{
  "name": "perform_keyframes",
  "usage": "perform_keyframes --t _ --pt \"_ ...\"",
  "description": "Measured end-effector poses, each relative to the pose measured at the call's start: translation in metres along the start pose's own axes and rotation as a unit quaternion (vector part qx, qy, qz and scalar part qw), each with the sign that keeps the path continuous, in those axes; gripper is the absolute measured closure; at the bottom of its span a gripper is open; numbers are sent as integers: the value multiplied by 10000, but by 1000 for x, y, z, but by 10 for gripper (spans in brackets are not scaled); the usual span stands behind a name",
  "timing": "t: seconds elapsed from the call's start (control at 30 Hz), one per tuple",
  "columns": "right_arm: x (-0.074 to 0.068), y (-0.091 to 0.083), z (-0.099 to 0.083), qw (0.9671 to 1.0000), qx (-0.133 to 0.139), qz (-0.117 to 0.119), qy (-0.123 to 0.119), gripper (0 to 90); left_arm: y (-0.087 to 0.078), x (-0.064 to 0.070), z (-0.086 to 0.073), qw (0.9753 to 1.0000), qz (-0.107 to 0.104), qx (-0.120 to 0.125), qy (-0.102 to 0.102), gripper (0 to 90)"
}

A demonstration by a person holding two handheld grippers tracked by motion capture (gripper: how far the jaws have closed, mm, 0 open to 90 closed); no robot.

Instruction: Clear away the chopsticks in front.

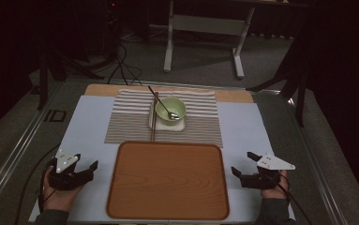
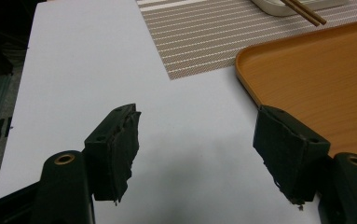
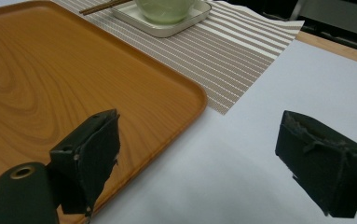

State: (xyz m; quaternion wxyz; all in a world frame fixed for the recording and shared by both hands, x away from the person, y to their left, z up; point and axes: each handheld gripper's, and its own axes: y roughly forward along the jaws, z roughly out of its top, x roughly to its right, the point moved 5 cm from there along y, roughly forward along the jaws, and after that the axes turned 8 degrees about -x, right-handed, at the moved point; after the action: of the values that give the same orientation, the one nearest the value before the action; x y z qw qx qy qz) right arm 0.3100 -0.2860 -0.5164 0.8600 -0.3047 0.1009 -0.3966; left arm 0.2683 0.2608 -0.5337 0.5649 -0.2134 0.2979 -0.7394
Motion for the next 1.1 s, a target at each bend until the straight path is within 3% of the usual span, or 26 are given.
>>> perform_keyframes --t 0.37,0.5,0.63,1.1 --pt "-2 1 1 10000 20 35 -68 131 1 1 1 10000 -21 -22 19 312" --pt "-1 1 1 10000 6 17 -51 131 1 3 2 9998 -190 -14 -77 314" --pt "-1 1 1 10000 37 24 -57 131 2 4 4 9998 -204 -22 -89 315" --pt "-5 4 3 9999 63 50 -138 131 7 18 31 9995 -260 80 133 321"
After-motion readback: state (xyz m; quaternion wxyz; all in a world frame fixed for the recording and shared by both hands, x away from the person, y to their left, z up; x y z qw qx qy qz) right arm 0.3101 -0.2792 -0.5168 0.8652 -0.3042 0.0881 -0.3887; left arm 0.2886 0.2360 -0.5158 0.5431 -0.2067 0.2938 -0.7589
